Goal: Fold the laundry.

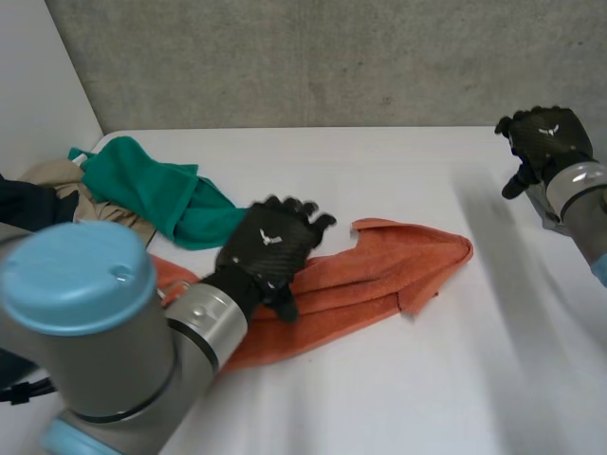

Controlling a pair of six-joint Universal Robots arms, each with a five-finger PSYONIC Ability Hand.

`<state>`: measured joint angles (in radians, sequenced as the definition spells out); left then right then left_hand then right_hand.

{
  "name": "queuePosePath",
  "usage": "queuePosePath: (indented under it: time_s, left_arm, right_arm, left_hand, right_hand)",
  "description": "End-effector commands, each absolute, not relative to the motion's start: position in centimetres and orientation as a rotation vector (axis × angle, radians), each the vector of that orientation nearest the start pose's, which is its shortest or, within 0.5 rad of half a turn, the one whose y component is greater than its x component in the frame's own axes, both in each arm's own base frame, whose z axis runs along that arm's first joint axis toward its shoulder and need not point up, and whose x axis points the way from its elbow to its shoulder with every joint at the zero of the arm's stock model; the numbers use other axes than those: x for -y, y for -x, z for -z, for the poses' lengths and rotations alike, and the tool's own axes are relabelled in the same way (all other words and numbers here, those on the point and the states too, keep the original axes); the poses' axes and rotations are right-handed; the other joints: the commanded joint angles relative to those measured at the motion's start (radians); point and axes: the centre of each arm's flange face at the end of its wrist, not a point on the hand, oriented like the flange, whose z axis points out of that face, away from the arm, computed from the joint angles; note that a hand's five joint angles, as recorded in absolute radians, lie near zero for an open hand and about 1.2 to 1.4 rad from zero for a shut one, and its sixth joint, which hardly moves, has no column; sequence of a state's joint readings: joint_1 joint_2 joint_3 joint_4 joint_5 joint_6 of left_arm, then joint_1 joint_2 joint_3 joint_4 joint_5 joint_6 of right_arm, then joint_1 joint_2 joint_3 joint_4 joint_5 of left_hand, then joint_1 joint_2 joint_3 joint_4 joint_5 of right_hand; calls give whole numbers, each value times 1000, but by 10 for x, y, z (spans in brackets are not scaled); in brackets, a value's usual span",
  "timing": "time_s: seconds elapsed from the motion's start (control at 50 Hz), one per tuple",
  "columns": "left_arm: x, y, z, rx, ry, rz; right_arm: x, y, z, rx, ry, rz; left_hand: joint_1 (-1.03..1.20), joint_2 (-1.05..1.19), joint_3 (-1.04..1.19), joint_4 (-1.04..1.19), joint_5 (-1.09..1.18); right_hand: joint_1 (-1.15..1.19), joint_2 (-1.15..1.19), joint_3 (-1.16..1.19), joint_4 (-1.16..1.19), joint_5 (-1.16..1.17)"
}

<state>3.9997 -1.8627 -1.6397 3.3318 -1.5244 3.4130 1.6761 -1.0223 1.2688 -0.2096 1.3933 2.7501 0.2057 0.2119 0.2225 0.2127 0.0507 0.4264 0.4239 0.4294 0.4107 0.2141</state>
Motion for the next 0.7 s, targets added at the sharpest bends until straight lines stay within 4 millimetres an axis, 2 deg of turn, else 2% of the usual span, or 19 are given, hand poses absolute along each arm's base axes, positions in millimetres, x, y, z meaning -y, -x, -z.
queuePosePath:
  time_s: [0.02,0.12,0.18,0.28,0.3,0.38,0.44,0.54,0.7]
  left_arm:
    - [193,301,-258,-2197,-1141,2312]
    - [216,268,-269,-2196,-1031,2195]
    - [231,243,-268,-2218,-963,2066]
    - [250,203,-253,-2290,-876,1827]
    - [254,189,-246,-2322,-848,1755]
    - [262,167,-227,-2386,-829,1669]
    - [264,158,-214,-2444,-840,1659]
    - [264,156,-192,-2511,-873,1628]
    - [276,148,-166,-2459,-837,1602]
  right_arm:
    - [384,-233,-253,-1990,1030,2161]
    - [364,-261,-250,-1885,1286,2025]
    - [350,-278,-240,-1821,1431,1915]
    - [338,-297,-219,-1759,1592,1795]
    - [336,-303,-212,-1749,1630,1772]
    - [336,-314,-197,-1736,1686,1741]
    - [342,-320,-189,-1729,1695,1749]
    - [353,-327,-177,-1710,1695,1776]
    - [369,-335,-157,-1676,1693,1849]
  left_hand:
    - [-31,-37,-48,-38,-51]
    - [-31,-37,-48,-38,-51]
    - [-31,-37,-48,-38,-51]
    - [-31,-37,-48,-38,-51]
    - [-31,-37,-48,-38,-51]
    - [-31,-37,-48,-38,-51]
    - [-31,-37,-48,-38,-51]
    - [-31,-37,-48,-38,-51]
    - [-31,-37,-48,-38,-51]
  right_hand:
    - [-35,-32,-38,-19,3]
    - [-29,-26,-32,-13,9]
    - [-23,-20,-26,-7,15]
    - [-17,-15,-20,-1,21]
    - [-14,-12,-17,2,24]
    - [9,12,6,25,47]
    - [36,38,33,51,73]
    - [50,53,47,66,88]
    - [71,74,68,87,109]
